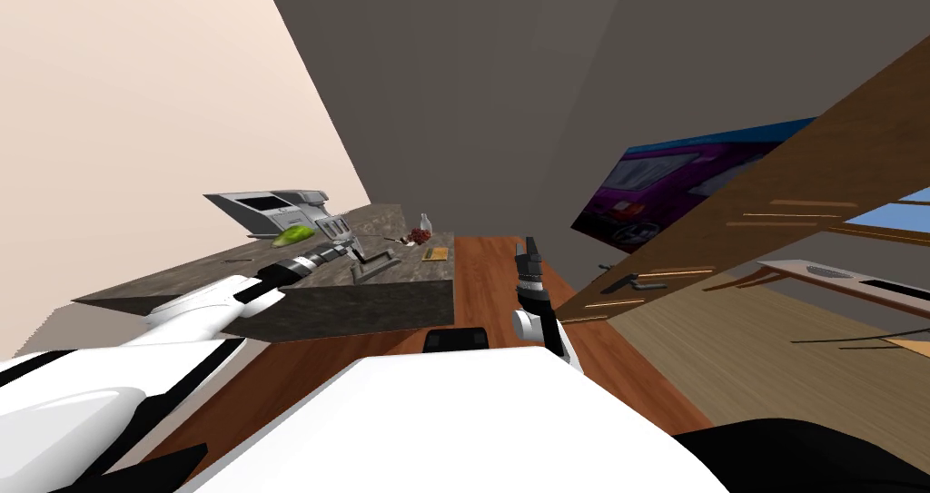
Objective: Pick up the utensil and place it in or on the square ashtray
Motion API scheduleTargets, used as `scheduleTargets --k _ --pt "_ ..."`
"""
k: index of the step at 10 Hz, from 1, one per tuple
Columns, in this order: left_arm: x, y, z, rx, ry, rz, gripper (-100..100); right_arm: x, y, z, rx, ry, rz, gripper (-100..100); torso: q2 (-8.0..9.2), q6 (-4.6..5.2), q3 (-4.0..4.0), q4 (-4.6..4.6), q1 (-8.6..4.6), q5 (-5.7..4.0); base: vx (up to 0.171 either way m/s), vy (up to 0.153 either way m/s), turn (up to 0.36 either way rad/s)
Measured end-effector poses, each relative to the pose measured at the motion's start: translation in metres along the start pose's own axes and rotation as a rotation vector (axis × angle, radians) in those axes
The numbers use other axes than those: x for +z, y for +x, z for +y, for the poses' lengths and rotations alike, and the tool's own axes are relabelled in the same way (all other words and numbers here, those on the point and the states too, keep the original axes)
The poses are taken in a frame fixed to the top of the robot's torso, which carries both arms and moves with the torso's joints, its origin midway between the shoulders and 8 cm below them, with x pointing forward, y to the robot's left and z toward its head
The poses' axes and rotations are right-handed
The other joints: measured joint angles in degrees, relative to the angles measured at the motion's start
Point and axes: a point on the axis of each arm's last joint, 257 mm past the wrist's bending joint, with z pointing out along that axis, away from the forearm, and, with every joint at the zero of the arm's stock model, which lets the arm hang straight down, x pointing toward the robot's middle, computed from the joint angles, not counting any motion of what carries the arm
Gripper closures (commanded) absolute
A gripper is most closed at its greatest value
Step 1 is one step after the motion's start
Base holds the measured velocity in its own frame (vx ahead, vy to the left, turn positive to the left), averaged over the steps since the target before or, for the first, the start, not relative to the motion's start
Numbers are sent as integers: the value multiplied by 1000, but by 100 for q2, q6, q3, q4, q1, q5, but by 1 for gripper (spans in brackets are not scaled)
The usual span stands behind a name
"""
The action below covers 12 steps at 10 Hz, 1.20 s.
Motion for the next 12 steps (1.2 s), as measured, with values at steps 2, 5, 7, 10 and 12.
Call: scheduleTargets --k 2,5,7,10,12 --pt "0 -1 0 0 2 -1 -100 0 0 0 0 0 0 0 62 -10 34 12 -23 -3 13 5 -2" --pt "0 -1 0 0 2 -1 -100 0 0 0 0 0 0 0 83 -11 48 18 -31 -6 0 0 0" --pt "0 -1 0 0 2 -1 -100 0 0 0 0 0 0 0 84 -11 49 18 -31 -6 -43 17 -94" --pt "14 -10 7 0 -35 1 -100 0 0 0 0 0 0 0 145 -14 85 34 0 -1 -164 95 -197" --pt "25 -18 14 0 -70 0 -100 0 0 0 0 -1 0 0 161 -6 94 37 -3 -2 -186 87 -198"
